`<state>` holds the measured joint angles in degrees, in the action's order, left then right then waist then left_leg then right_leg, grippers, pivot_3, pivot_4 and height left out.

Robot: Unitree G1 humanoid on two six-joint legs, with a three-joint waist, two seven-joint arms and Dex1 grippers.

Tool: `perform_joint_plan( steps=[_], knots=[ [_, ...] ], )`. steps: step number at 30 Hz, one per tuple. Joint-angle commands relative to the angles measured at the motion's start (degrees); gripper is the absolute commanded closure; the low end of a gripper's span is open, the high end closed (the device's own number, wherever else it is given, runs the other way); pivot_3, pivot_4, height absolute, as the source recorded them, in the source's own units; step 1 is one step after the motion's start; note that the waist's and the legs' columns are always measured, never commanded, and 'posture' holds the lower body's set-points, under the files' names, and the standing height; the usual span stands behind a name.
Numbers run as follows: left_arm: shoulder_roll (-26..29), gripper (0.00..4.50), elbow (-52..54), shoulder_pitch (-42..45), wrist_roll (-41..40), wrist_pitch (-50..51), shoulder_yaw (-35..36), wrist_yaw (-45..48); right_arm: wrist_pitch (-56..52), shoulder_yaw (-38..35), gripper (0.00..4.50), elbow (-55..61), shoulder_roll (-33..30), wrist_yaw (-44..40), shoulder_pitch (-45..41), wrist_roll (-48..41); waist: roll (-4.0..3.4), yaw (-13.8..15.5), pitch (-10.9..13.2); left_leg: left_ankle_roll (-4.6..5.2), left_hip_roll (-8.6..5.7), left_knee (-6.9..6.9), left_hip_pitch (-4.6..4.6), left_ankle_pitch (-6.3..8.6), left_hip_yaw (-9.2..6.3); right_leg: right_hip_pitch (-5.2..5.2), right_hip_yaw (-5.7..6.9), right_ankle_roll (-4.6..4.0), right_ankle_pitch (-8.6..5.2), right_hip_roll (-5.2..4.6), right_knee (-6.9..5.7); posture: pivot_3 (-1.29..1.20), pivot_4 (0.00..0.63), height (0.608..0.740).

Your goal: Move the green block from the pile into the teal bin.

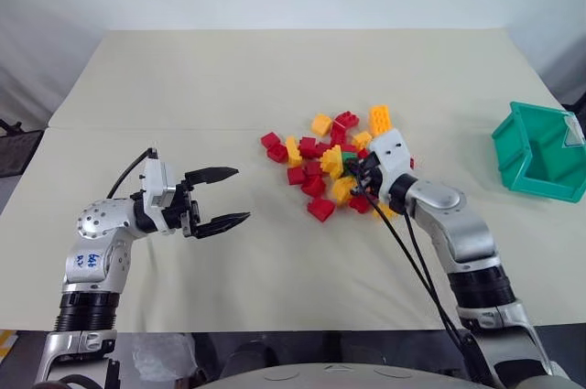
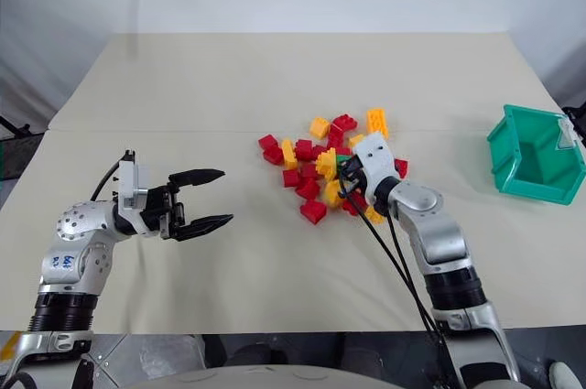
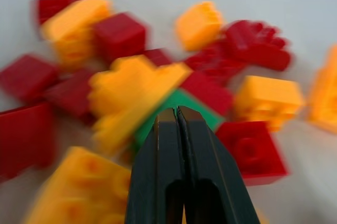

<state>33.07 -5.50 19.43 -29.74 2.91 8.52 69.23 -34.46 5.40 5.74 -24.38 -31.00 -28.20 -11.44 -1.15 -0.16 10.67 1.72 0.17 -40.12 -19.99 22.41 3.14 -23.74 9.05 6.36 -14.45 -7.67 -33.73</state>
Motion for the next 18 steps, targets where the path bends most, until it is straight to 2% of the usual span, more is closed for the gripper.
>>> perform_joint_plan(
  steps=[1, 6, 11, 12, 15, 18],
  knots=[
    [0.7, 0.00, 0.8, -0.6, -0.3, -0.7, 1.4, -0.5, -5.8, 1.0, 4.44, 10.4, -2.6, -4.2, 2.1, -4.0, 0.00, 0.0, 0.0, 0.00, 0.00, -0.02, -0.03, 0.00, -0.02, 0.00, 0.01, 0.00, 0.00, 0.00, 0.01, 0.00, 0.150, 0.740],
    [0.5, 0.00, 0.3, -0.3, -0.1, -0.9, 1.1, -0.6, -7.9, -0.6, 4.44, 15.1, -4.3, -5.8, 2.7, -6.5, 0.00, 0.1, 0.0, 0.00, -0.01, -0.09, -0.02, 0.00, -0.03, 0.00, 0.00, 0.00, 0.00, 0.00, -0.03, 0.00, 0.150, 0.740],
    [0.0, 0.00, -0.3, 0.8, -0.2, -0.7, 0.5, -0.4, -8.1, -9.3, 4.44, 14.8, -6.2, -5.6, 1.2, -10.3, 0.00, 0.2, 0.0, 0.00, -0.05, -0.13, -0.02, 0.00, -0.04, 0.00, -0.01, 0.00, 0.00, -0.01, -0.07, 0.00, 0.150, 0.740],
    [0.0, 0.00, -0.5, 0.9, -0.2, -0.7, 0.3, 0.0, -7.8, -11.5, 4.44, 15.3, -8.3, -7.8, 2.4, -11.6, 0.01, 0.3, 0.0, 0.00, -0.05, -0.14, -0.03, 0.00, -0.04, 0.00, 0.00, 0.01, 0.01, -0.02, -0.06, 0.00, 0.150, 0.740],
    [0.1, 0.00, -1.3, 1.6, -0.2, -0.6, -0.3, 0.9, -9.8, -15.7, 3.84, 16.4, -17.2, -17.0, 7.6, -16.5, 0.00, 1.1, 0.0, 0.03, -0.13, -0.14, -0.11, 0.00, -0.07, 0.00, 0.07, 0.02, 0.01, -0.03, 0.02, 0.00, 0.150, 0.740],
    [0.2, 0.00, -2.8, 2.8, 0.0, -0.8, -0.5, 1.8, -10.1, -20.3, 2.85, 15.3, -24.1, -23.0, 12.5, -19.5, 0.05, 1.5, 0.0, 0.05, -0.28, -0.11, -0.15, 0.02, 0.09, 0.00, 0.10, 0.03, 0.02, 0.02, 0.11, 0.00, 0.150, 0.740]
  ],
)
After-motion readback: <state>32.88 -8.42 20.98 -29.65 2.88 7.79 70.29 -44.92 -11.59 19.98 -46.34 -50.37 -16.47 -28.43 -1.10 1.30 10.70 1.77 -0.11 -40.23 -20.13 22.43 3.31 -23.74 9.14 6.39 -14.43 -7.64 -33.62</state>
